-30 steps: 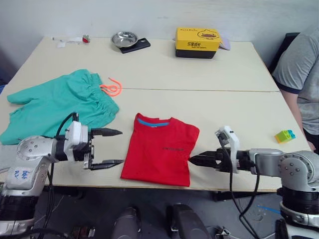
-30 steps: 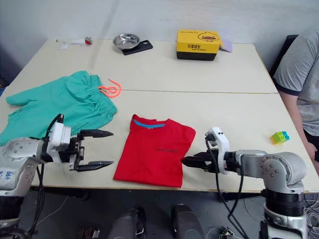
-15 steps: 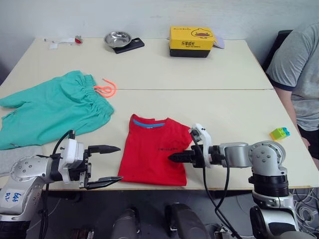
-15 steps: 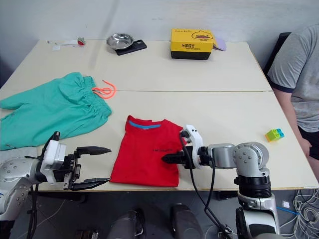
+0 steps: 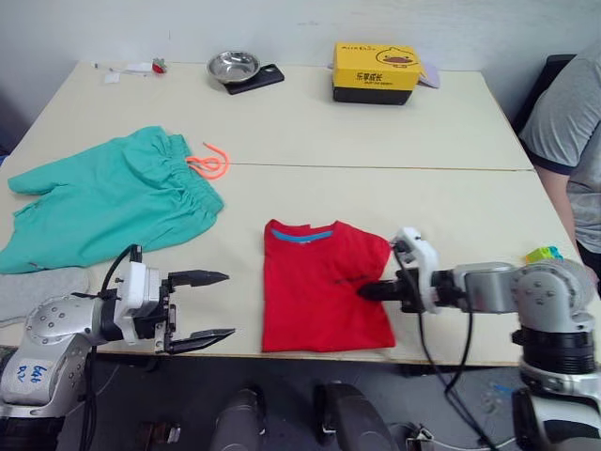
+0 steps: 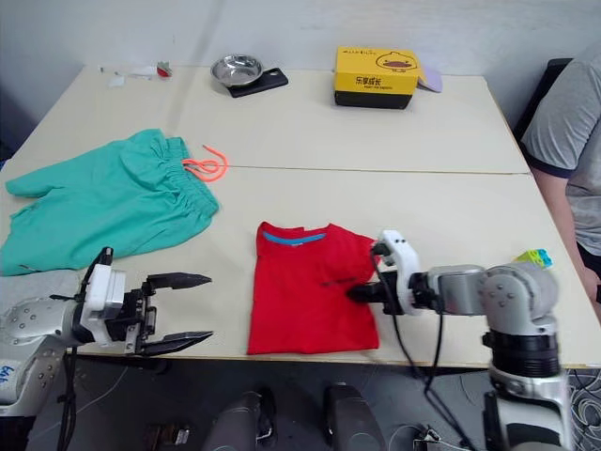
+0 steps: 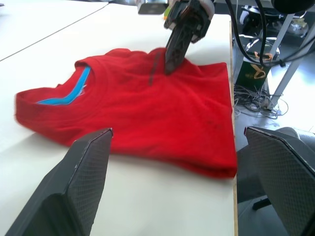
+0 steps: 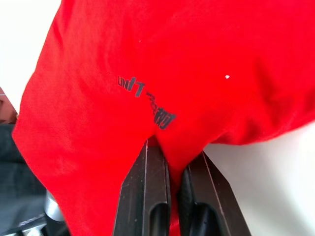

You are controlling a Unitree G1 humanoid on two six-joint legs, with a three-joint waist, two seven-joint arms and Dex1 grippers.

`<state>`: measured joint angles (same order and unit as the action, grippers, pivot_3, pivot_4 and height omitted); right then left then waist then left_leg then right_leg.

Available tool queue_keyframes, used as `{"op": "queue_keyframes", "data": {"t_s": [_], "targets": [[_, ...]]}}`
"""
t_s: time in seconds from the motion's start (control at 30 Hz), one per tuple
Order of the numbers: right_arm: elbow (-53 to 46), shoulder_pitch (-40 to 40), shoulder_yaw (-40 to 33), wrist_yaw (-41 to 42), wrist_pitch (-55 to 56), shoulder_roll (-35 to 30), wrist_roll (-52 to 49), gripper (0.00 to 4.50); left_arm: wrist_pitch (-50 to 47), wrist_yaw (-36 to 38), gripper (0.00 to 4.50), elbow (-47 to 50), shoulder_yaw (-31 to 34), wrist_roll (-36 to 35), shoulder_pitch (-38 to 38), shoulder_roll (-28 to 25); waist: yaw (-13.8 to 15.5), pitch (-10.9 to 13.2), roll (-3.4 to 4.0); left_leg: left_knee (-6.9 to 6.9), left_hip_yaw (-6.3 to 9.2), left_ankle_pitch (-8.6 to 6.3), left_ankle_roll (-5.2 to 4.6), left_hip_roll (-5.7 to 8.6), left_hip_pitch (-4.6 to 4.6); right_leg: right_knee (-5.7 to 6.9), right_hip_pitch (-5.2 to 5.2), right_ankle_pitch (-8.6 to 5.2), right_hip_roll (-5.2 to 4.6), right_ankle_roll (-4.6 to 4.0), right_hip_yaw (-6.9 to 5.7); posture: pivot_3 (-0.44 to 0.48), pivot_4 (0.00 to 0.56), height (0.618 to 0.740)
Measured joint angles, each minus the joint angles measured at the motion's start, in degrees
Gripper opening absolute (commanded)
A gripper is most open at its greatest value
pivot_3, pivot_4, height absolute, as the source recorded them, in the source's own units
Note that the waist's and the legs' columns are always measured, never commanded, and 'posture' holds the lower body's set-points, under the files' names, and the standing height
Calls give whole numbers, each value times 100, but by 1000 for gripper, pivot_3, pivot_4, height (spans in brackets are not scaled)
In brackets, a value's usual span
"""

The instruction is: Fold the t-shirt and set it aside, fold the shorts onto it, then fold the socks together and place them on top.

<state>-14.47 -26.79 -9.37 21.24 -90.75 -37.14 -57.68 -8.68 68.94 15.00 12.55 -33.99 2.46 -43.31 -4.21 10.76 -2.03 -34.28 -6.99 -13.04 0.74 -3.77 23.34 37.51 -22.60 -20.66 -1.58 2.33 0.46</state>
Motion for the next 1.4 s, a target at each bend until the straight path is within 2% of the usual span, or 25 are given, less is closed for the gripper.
{"op": "queue_keyframes", "data": {"t_s": [0.17, 0.3, 0.57, 0.73, 0.93, 1.03, 1.2, 1.33, 1.37, 1.4], "targets": [[198, 237, -53, 804, 753, -1245, 437, 76, -5, -57, 4500, -27, -42, 12, -232, 60, 6, 1, 2, -1, 1, 0, 0, -1, -1, -2, 1, -1, 4, 2, 0, 0, 150, 740], [1174, 374, 66, 1558, 2059, -2082, 1373, 76, 1, -51, 4500, -250, -156, 59, -439, 171, -16, 3, 5, -7, -7, 1, 1, 1, -3, -1, 2, 0, 6, 7, 4, 0, 150, 740], [2697, 103, 561, 2409, 3550, -2301, 2629, 76, 114, 1, 4500, -490, -366, 173, -832, 251, -42, 13, 22, -29, -12, 10, 18, -4, -4, 15, 2, 0, 11, 9, 9, 0, 150, 740], [3110, 48, 642, 2587, 3728, -2320, 3024, 76, 149, 27, 4500, -662, -377, 211, -848, 251, -31, 14, 24, -45, -12, 9, 19, -3, -4, 20, 6, -1, 8, 12, 10, 0, 150, 740], [3089, 82, 576, 2724, 3589, -2318, 3109, 76, 196, 74, 4500, -715, -383, 270, -922, 251, -20, 14, 24, -63, -10, 7, 18, -4, -4, 29, 11, 0, 7, 14, 9, 0, 150, 740], [2972, 195, 337, 2687, 3464, -2296, 3066, 826, 197, 80, 4500, -783, -397, 273, -1019, 251, -15, 14, 24, -66, -8, 6, 16, -4, -4, 32, 13, 0, 7, 14, 9, 0, 150, 740], [2462, 915, -115, 2876, 3514, -2512, 3053, 2606, 134, 77, 4500, -862, -419, 274, -995, 251, 22, 16, 27, -69, -9, 3, 15, -3, -2, 31, 12, -2, 6, 19, 10, 0, 150, 740], [1949, 1441, -972, 3397, 4517, -2639, 3019, 4054, -13, -63, 4500, -886, -395, 271, -973, 249, 40, 17, 29, -72, -10, -1, 9, -5, -6, 35, 15, -1, 10, 23, 11, 0, 150, 740], [1806, 1468, -1254, 3516, 4888, -2512, 2947, 4332, -19, -78, 4500, -894, -367, 273, -968, 238, 32, 17, 29, -72, -9, -2, 8, -6, -9, 37, 16, -1, 12, 24, 10, 0, 150, 740], [1637, 1451, -1601, 3569, 5368, -2209, 2849, 4426, -21, -77, 4500, -900, -340, 280, -958, 189, 22, 16, 22, -74, -2, -1, 9, -11, -10, 38, 20, 0, 17, 25, 5, 0, 150, 740]]}}
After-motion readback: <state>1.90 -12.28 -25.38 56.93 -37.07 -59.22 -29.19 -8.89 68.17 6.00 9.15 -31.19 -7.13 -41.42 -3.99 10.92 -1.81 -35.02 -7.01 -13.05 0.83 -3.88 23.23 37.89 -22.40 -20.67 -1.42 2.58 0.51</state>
